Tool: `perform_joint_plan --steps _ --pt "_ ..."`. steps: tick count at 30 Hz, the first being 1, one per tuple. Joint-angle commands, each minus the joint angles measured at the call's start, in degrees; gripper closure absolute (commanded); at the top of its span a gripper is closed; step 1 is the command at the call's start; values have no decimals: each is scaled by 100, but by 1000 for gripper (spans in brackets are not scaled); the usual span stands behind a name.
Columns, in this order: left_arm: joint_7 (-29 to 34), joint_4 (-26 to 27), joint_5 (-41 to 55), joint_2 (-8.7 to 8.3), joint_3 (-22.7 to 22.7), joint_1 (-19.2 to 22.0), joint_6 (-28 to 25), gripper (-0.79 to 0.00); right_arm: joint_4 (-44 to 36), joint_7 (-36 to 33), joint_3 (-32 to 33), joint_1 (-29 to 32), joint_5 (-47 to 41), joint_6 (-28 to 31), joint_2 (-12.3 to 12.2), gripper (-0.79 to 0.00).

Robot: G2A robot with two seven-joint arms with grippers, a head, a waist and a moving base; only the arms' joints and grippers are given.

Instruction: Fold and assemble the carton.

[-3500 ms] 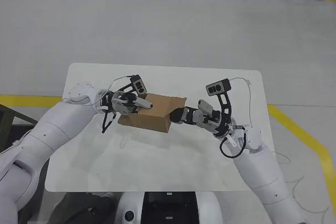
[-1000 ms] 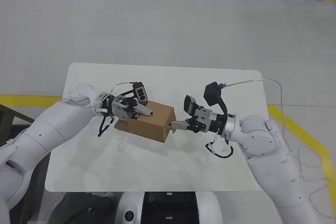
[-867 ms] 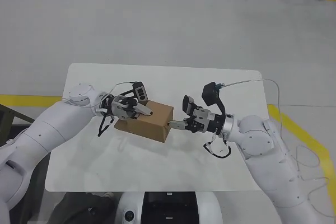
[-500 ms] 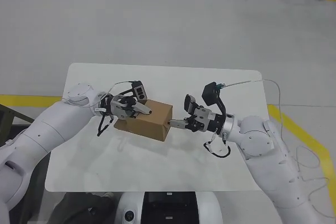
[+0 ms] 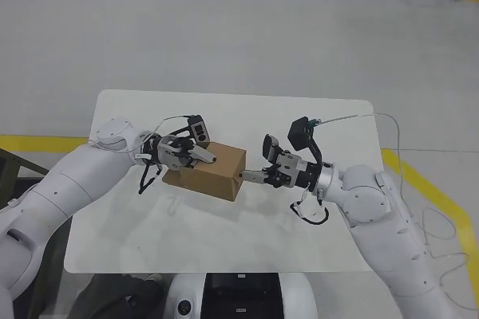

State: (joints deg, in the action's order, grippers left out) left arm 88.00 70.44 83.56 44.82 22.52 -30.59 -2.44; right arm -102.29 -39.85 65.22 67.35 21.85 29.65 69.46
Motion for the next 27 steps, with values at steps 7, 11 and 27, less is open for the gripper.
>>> perform_joint_plan --steps 7,11,27 --pt "0 -25 27 6 86 -52 -53 0 -45 40 -130 4 18 -20 12 -785" --pt "0 -25 27 6 86 -52 -53 0 -45 40 -130 4 18 -20 12 -785" --pt "0 -25 27 6 86 -52 -53 0 10 334 -34 10 104 -170 -20 -785"
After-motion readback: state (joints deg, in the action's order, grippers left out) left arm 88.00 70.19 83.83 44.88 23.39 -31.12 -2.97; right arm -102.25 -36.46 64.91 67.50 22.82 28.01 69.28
